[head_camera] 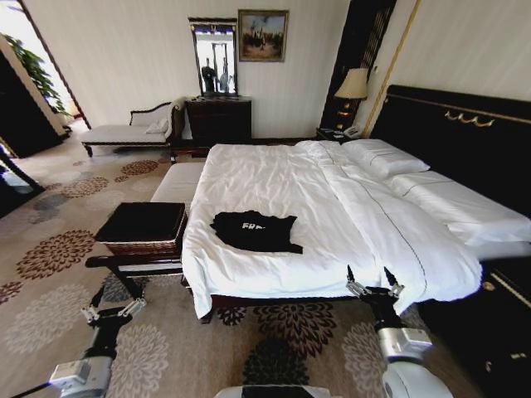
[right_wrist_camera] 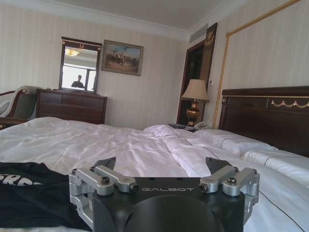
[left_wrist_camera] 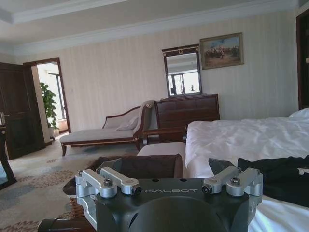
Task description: Fold the clothes on the bed and place them into the basket.
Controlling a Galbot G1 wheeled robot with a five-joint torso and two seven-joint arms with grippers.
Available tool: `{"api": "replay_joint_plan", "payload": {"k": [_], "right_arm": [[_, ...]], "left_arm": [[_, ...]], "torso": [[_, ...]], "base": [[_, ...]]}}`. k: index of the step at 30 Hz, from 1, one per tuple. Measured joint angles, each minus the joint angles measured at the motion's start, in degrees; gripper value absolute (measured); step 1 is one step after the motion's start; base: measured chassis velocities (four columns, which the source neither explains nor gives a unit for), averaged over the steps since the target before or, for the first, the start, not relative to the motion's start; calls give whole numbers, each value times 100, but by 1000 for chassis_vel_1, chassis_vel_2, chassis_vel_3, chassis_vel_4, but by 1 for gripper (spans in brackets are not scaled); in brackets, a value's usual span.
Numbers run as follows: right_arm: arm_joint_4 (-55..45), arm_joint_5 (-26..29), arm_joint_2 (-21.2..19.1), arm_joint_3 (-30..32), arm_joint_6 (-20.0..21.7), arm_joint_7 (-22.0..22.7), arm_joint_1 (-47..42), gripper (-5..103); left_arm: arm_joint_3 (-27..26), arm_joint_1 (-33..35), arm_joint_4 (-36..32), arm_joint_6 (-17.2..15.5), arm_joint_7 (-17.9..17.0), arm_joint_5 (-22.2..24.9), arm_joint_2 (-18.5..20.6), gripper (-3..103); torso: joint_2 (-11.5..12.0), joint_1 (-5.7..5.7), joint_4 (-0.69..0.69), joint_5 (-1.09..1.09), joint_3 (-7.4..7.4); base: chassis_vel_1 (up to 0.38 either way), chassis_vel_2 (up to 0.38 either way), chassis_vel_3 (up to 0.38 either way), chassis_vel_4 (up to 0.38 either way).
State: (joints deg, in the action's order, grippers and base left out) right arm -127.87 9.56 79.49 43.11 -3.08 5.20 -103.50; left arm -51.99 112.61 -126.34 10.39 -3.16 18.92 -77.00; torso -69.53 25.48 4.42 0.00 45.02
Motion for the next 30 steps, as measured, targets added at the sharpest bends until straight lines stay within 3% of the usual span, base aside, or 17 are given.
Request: {"api": "replay_joint_plan", "payload": {"k": [30], "right_arm": [[166,-87,74,-68,103,105,31,100]], "left_arm": [[278,-42,133,-15,-9,-245,-9,100]], "torso": [[0,2,0,0,1]], "base": [[-125,120,121,-120]]}}
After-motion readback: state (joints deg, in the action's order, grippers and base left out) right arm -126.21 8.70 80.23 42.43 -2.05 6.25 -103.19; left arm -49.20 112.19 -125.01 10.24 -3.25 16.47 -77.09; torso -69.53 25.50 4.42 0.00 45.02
